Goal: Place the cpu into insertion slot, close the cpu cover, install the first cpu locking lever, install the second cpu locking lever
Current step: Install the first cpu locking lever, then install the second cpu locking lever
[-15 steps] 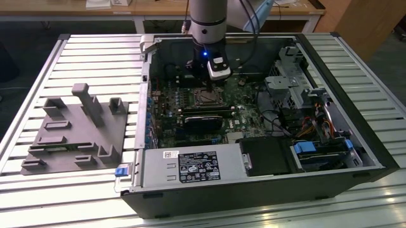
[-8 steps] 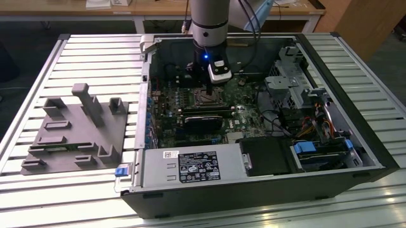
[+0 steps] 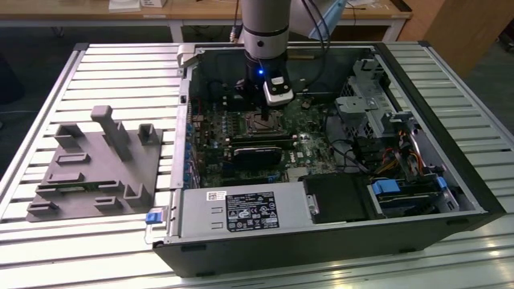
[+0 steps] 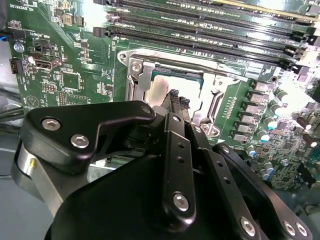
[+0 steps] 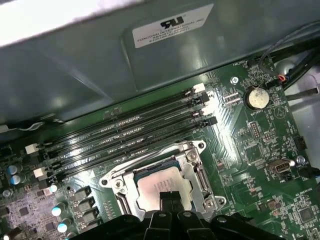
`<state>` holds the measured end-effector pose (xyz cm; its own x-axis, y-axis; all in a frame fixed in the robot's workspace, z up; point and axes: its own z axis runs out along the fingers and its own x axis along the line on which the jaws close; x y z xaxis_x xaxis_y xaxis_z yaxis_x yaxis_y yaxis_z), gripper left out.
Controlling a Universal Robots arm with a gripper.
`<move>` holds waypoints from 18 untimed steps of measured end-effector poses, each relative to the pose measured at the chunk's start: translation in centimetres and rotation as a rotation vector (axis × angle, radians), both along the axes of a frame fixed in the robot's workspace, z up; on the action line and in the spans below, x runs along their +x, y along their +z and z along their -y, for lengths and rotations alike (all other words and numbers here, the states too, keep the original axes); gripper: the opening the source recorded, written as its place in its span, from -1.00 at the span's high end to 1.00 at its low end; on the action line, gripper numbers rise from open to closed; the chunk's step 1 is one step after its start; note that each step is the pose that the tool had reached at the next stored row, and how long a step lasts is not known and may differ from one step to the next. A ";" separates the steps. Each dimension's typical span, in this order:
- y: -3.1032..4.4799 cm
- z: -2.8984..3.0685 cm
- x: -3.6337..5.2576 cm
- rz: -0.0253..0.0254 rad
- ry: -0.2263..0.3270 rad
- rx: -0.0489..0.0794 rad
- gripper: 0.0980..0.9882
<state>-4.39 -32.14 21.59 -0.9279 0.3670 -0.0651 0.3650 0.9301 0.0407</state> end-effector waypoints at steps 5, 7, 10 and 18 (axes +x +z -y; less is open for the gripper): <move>0.82 -0.01 0.00 0.0002 0.000 0.000 0.98; 1.13 -0.01 0.00 0.0002 0.000 0.000 0.98; 1.24 -0.01 0.01 0.0003 0.000 0.000 0.98; 1.25 -0.01 0.01 0.0002 0.000 0.000 0.98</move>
